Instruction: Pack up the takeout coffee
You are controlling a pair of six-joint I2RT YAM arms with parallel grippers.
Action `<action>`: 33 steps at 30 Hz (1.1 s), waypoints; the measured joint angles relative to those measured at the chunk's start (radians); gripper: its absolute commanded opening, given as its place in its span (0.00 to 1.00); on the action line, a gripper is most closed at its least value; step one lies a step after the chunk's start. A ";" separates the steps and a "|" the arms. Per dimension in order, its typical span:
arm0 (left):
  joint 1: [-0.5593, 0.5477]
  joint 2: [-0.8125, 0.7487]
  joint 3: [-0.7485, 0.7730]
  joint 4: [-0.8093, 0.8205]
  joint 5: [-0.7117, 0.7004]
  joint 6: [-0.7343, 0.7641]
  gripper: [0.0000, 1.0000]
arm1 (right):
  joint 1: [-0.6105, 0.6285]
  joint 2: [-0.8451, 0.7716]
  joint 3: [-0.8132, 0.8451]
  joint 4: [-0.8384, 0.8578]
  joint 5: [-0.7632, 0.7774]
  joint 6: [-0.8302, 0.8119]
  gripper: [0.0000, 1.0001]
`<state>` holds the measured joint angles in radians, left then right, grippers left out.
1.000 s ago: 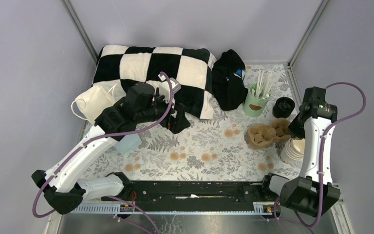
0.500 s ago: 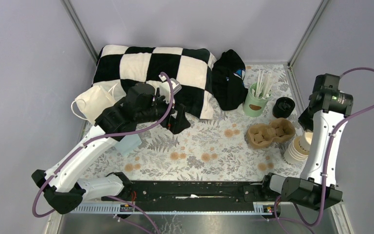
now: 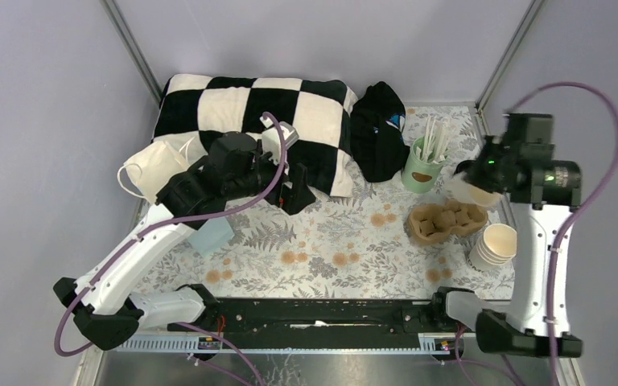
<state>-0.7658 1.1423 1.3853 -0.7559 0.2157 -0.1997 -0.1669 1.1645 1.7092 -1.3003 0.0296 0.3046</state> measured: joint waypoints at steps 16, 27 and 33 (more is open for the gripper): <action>0.000 -0.095 0.073 -0.014 -0.253 -0.256 0.99 | 1.138 0.568 -0.256 0.328 0.190 0.097 0.00; 0.000 -0.154 0.073 -0.017 -0.283 -0.382 0.99 | 1.177 0.552 -0.281 0.393 0.199 0.082 0.42; 0.000 -0.151 0.072 -0.017 -0.283 -0.389 0.99 | 1.180 0.470 -0.215 0.318 0.235 0.090 0.57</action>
<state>-0.7654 0.9909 1.4578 -0.7731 -0.0669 -0.5888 1.0130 1.6344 1.4944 -0.9825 0.2649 0.3943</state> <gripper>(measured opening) 0.988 0.556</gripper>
